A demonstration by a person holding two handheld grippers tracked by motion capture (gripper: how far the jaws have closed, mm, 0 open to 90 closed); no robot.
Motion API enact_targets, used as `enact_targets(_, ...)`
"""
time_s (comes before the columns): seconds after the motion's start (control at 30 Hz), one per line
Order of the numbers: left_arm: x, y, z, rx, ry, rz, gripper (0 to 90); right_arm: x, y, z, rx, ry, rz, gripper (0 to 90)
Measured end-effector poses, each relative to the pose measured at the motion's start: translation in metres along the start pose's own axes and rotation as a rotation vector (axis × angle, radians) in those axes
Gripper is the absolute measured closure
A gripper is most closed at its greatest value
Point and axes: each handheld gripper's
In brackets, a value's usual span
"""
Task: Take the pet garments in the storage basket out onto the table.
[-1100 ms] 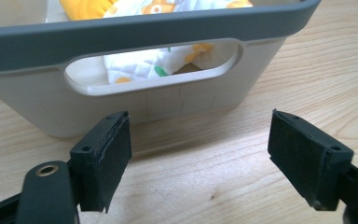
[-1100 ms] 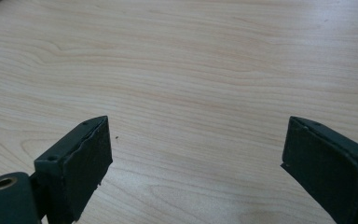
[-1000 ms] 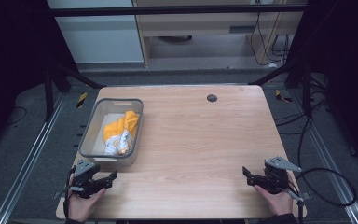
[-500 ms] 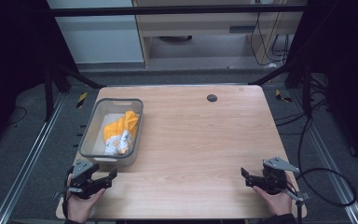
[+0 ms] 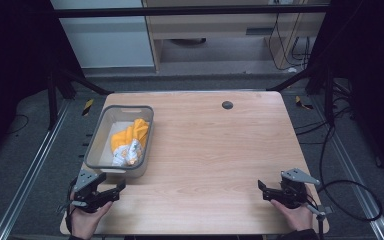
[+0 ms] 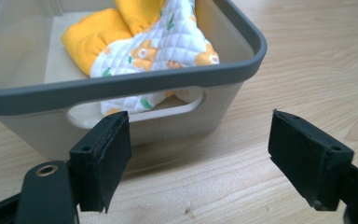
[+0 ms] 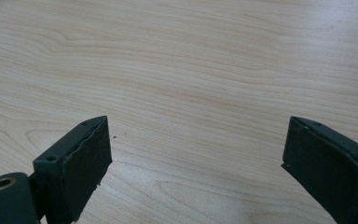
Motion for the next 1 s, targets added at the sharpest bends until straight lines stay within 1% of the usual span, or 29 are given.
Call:
enact_targets(0.17, -0.001, -0.003, 0.001, -0.012, 0.01, -0.007, 20.5, 0.0, 0.0, 0.001, 0.006, -0.003, 0.002, 7.8)
enact_targets(0.23, -0.001, -0.004, 0.001, -0.008, 0.007, -0.012, 20.5, 0.001, 0.0, 0.001, -0.009, -0.006, 0.007, 7.4)
enact_targets(0.37, -0.002, -0.005, 0.0, -0.002, 0.004, -0.016, 20.5, 0.001, 0.0, 0.003, -0.014, -0.008, 0.003, 7.3)
enact_targets(0.43, -0.003, -0.008, 0.0, -0.002, 0.006, -0.027, 20.5, 0.001, 0.0, 0.003, -0.021, -0.006, 0.002, 7.3)
enact_targets(0.53, -0.004, -0.01, 0.0, 0.0, 0.008, -0.032, 20.4, 0.001, 0.0, 0.003, -0.014, -0.008, 0.003, 7.3)
enact_targets(0.67, -0.005, -0.015, 0.001, 0.0, 0.009, -0.042, 20.2, 0.002, 0.0, 0.003, -0.025, -0.008, 0.004, 7.1)
enact_targets(0.7, -0.006, -0.016, 0.001, -0.003, 0.008, -0.049, 20.2, 0.001, 0.0, 0.004, -0.017, -0.01, 0.009, 7.1)
enact_targets(0.77, -0.007, -0.017, 0.001, -0.003, 0.01, -0.051, 20.2, 0.002, 0.0, 0.004, -0.017, -0.011, 0.009, 7.1)
enact_targets(1.0, -0.009, -0.024, -0.004, 0.005, 0.017, -0.068, 20.2, 0.002, 0.0, 0.004, -0.024, -0.01, 0.009, 7.0)
Point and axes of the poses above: each handheld gripper's, and its own axes: x roughly forward along the jaws, y roughly out of its underside, z roughly to its left, and after that the axes turned 14 degrees about -z, right-handed
